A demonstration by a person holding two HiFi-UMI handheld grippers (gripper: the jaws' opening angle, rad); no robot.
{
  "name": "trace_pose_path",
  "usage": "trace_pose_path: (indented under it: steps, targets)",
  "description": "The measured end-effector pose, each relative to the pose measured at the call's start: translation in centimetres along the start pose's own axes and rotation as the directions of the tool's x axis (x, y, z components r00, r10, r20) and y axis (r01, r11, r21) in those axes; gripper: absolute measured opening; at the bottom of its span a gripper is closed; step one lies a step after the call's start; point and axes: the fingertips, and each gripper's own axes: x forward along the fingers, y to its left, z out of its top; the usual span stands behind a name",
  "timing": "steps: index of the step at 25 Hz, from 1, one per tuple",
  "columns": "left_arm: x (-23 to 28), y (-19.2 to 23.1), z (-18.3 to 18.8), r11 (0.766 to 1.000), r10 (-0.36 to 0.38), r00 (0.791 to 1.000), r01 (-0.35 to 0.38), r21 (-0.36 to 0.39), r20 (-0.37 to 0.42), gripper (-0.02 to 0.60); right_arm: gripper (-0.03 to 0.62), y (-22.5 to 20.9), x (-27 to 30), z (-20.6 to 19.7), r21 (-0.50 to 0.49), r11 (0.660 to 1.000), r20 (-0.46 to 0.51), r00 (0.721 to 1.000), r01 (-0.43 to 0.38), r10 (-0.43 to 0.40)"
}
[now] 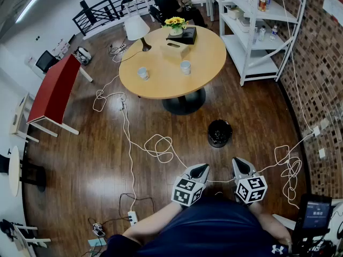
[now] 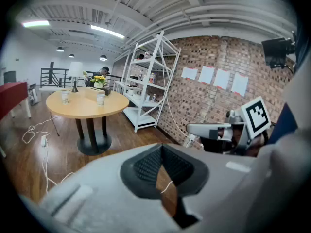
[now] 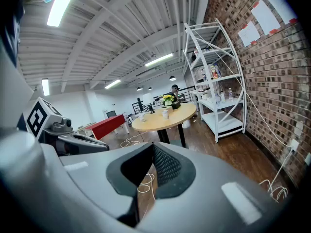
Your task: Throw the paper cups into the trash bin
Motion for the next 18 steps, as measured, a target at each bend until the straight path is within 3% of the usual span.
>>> trace_pose_path:
  steps: [9, 13, 18]
  targets:
    - [2.1, 3.4, 1.6, 0.993, 0.097, 0.995, -0.095, -0.069, 0.028, 0.003, 0.011, -3.2, 3.6, 1.5, 0.017, 1.0, 0.0, 1.0, -0.014, 0.014]
    - [5.3, 6.9, 3.7, 0.993, 0.083, 0.996, -0.08, -0.085, 0.035, 0.003, 0.011, -5.0, 7.9, 2.5, 0.005, 1.0, -0.023, 1.0, 0.007, -0.007]
    - [11.0, 11.9, 8.7, 0.996, 0.003, 0.999, 0.0, -0.089, 0.033, 0.003, 0.011, -8.4, 14.3, 6.1, -0.001, 0.996, -0.044, 0.995, 0.09, -0.09]
